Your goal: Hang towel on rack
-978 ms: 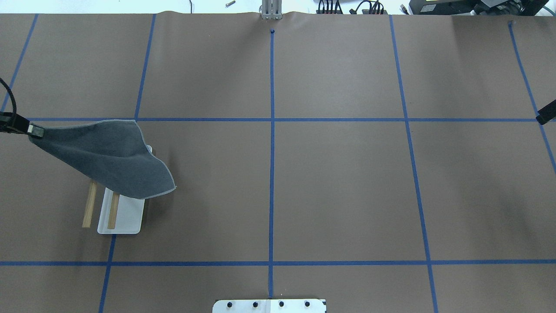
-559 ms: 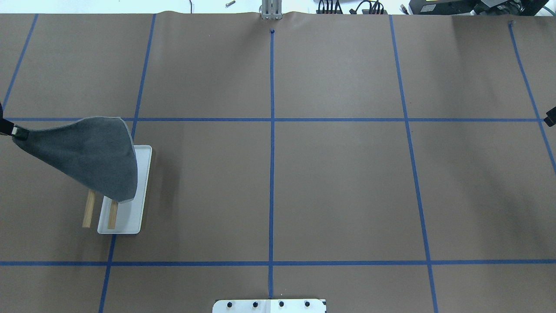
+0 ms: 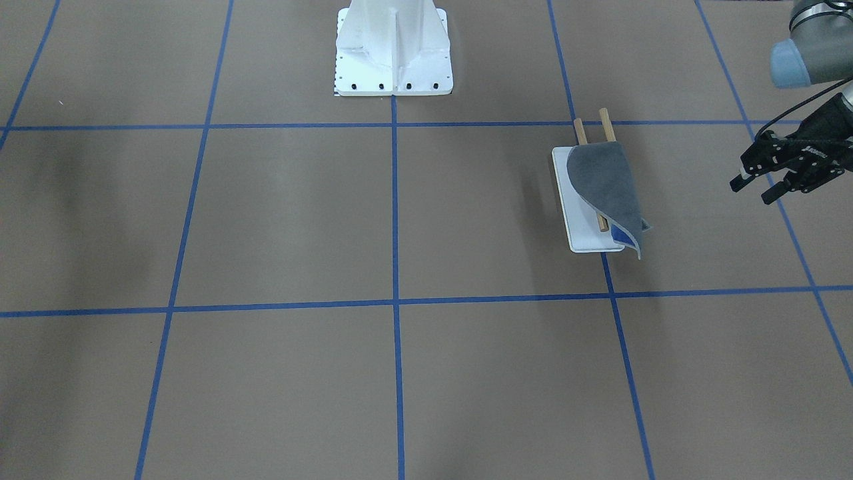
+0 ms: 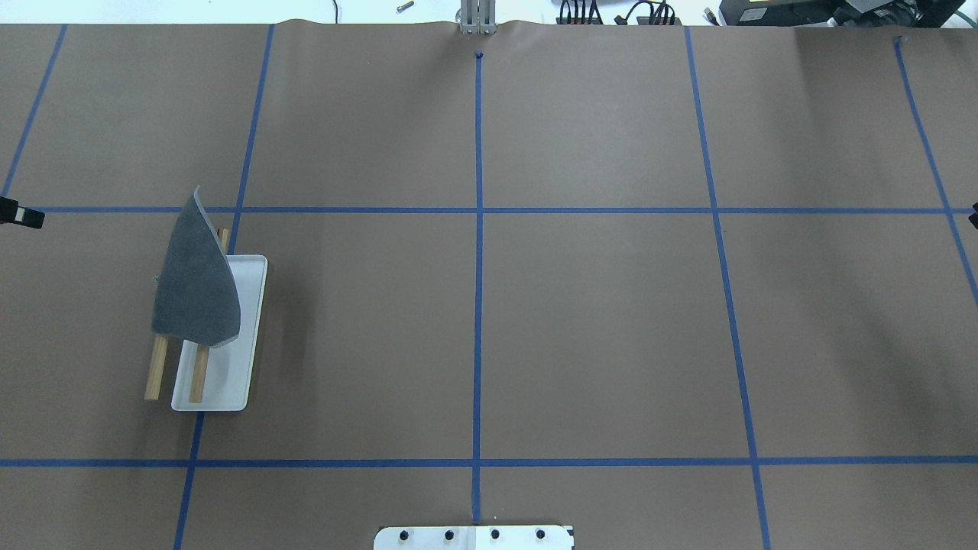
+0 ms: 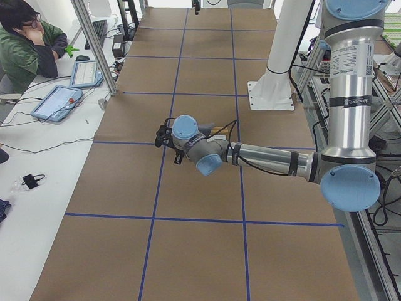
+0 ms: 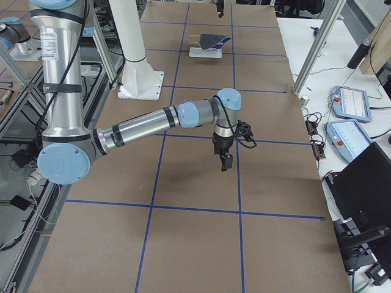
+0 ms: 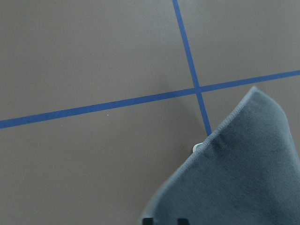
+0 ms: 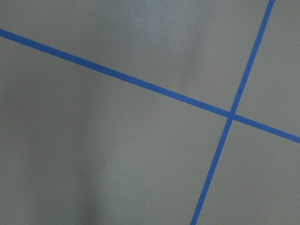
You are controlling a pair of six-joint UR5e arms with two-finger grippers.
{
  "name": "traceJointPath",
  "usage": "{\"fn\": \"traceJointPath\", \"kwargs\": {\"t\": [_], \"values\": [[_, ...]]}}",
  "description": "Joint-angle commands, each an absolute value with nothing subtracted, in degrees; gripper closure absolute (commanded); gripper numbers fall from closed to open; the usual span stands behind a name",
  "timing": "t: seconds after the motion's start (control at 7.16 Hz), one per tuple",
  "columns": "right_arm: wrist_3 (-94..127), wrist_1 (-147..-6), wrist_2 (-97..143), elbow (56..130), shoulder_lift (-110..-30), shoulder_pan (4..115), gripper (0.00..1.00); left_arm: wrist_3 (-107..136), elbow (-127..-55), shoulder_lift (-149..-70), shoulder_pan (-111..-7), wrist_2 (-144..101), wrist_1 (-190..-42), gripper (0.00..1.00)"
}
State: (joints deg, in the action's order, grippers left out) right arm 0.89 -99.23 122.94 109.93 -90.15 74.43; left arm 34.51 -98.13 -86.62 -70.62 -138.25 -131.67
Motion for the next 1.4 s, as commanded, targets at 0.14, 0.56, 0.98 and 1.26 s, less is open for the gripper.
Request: {"fn": "traceJointPath", "kwargs": {"t": [0.14, 0.56, 0.98, 1.26], "values": [[0.7, -99.2, 126.8, 107.0, -92.5, 77.7, 0.00, 15.4, -98.5, -86.8, -74.5, -128.0, -117.7, 0.01], [0.5, -99.1, 129.2, 106.0, -92.5, 79.2, 0.00, 4.0, -98.7, -89.1, -82.3, -128.4, -102.4, 0.01], [-2.2, -99.2, 130.4, 105.8, -94.0, 82.1, 0.00, 3.6, -92.9, -87.9, -85.6, -127.1, -102.4, 0.01], [-2.0, -97.9, 129.8, 105.4, -98.2, 85.1, 0.00, 3.6, -91.9, -87.9, -86.0, -130.5, -98.9, 0.01]]}}
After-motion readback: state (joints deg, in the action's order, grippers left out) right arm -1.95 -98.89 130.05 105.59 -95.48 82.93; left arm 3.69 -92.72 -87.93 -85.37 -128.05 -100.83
